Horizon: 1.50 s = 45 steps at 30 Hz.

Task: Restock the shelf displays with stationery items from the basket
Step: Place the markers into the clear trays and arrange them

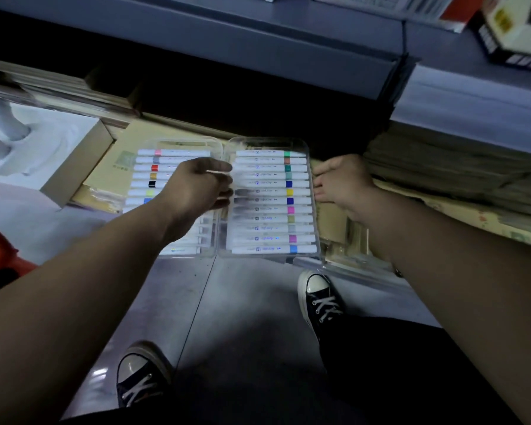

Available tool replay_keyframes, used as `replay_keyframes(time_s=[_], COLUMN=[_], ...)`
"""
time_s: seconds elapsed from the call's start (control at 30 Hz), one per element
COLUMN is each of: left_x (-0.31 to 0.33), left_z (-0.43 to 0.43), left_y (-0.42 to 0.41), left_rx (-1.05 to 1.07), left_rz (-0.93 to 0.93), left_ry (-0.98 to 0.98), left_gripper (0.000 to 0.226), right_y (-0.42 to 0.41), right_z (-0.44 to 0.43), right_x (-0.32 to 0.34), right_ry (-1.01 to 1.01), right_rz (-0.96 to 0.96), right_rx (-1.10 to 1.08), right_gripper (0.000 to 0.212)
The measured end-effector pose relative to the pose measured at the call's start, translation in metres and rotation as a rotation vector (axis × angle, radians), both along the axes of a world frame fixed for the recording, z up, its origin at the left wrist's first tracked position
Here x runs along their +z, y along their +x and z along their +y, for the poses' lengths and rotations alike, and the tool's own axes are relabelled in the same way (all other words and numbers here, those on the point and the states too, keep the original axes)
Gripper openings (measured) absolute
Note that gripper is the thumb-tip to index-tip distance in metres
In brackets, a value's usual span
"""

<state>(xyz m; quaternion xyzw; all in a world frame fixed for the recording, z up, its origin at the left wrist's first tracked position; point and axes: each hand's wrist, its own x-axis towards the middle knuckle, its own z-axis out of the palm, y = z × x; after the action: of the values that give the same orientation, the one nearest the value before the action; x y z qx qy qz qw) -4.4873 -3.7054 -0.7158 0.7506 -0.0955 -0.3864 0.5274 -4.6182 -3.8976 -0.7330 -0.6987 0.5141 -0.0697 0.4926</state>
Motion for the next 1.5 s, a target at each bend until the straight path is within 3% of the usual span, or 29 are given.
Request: replay_keyframes(time_s=[0.2,0.37,0.5,0.6,0.7,0.77,0.83,0.9,0.97,1.03,1.1,1.27,1.4,1.5], left_x=[0.002,-0.004,-0.014,-0.016,-0.017,-0.020,-0.026,-0.040,-0.055,-0.060,-0.055,-0.040,-0.039,-0.038], left_z=[0.017,0.022,0.031,0.038,0.057,0.074,0.091,0.103,0.112,0.117,0.117,0.130,0.140,0.141], left_y=[-0.020,-0.029,-0.039,-0.030,-0.007,0.008,0.017,0.024,0.032,0.031,0.032,0.032,0.034,0.034], left_rx=[-0.100,0.023,-0.163,-0.201,-0.023,0.054,0.022,0.026,0.121,0.204,0.255,0.274,0.254,0.209], left_rz=[-0.019,0.083,0.141,-0.004,-0.215,-0.505,-0.693,-0.554,-0.277,-0.075,-0.047,0.092,0.148,0.195], left_ry=[0.172,-0.007,-0.156,-0.078,0.010,0.233,0.548,0.645,0.410,0.189,0.120,0.077,0.100,0.117], left_gripper=[0.022,0.034,0.047,0.045,0.033,0.018,0.030,0.060,0.076,0.052,0.031,0.030,0.032,0.033], right_y=[-0.017,-0.018,-0.015,-0.012,-0.010,-0.006,-0.001,0.002,0.004,0.005,0.003,0.001,0.007,0.016], right_z=[0.009,0.010,0.003,0.011,0.015,0.018,0.021,0.026,0.030,0.031,0.030,0.032,0.043,0.059], right_x=[0.007,0.003,-0.009,-0.006,-0.009,-0.013,-0.018,-0.021,-0.023,-0.022,-0.021,-0.017,-0.017,-0.007], right_ry=[0.099,0.063,-0.076,-0.193,-0.268,-0.278,-0.288,-0.309,-0.326,-0.304,-0.245,-0.120,-0.181,-0.515], right_rz=[0.137,0.122,0.159,0.253,0.348,0.372,0.408,0.467,0.498,0.480,0.383,0.163,0.308,0.509], right_rx=[0.060,0.035,0.030,0.111,0.179,0.190,0.205,0.212,0.190,0.147,0.088,-0.001,0.050,0.152], right_gripper=[0.019,0.021,0.021,0.020,0.021,0.031,0.045,0.069,0.083,0.086,0.074,0.044,0.045,0.049])
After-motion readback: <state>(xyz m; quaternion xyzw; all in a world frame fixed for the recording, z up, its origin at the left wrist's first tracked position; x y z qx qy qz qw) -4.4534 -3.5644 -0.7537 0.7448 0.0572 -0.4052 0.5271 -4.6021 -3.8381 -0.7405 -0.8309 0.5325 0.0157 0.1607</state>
